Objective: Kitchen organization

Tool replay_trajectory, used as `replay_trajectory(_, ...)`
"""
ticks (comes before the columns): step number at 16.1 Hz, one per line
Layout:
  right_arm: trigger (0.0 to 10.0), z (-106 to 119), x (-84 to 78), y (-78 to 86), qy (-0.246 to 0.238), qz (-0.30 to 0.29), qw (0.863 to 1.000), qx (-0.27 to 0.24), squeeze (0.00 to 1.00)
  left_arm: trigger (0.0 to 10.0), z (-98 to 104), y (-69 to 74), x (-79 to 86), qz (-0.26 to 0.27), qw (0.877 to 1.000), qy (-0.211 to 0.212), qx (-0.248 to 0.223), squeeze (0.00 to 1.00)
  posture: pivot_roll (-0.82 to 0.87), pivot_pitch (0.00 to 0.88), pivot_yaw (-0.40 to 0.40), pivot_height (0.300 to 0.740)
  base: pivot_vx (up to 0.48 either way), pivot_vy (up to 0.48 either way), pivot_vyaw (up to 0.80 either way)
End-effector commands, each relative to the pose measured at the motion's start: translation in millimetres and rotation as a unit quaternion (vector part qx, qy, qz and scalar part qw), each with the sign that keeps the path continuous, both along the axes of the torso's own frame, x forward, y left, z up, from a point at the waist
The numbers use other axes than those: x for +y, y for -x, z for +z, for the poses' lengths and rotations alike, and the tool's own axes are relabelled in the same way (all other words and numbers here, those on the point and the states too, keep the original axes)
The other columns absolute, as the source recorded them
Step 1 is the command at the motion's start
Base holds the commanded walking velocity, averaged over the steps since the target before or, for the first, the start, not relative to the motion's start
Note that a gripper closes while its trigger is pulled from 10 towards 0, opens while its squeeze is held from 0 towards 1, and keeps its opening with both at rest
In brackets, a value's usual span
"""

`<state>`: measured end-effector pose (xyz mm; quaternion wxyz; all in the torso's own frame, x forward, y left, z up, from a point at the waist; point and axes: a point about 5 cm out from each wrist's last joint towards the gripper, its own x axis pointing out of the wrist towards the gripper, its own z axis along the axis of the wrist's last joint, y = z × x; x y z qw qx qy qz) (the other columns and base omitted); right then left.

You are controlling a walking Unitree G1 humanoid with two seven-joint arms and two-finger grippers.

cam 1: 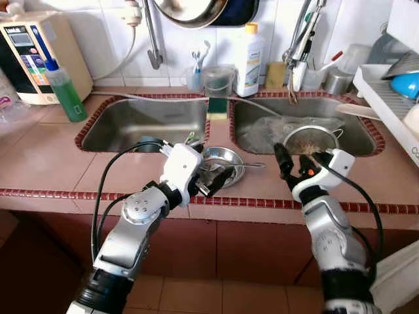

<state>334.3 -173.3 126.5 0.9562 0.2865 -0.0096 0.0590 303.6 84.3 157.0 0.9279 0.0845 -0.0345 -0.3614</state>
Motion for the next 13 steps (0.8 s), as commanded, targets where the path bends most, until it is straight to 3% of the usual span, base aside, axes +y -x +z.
replay_trajectory(1,10.0,5.9,2.7,-6.5,-0.026,0.007,1.000,-0.012,0.00,10.0,0.1,2.6,0.6,-0.005,1.000,-0.009,0.000,0.00,-0.20,0.034,0.067,0.736,0.000,0.000,0.00)
replay_trajectory(10,10.0,1.9,27.8,-21.8,-0.181,0.054,0.982,0.004,0.00,10.0,3.8,2.5,1.1,0.006,1.000,-0.001,0.000,0.00,-0.18,0.031,0.055,0.736,0.000,0.000,0.00)
replay_trajectory(13,10.0,-6.0,33.4,-21.0,-0.194,0.049,0.980,0.021,0.00,10.0,4.3,2.4,1.5,0.008,1.000,0.001,0.001,0.00,-0.18,0.031,0.054,0.736,0.000,0.000,0.00)
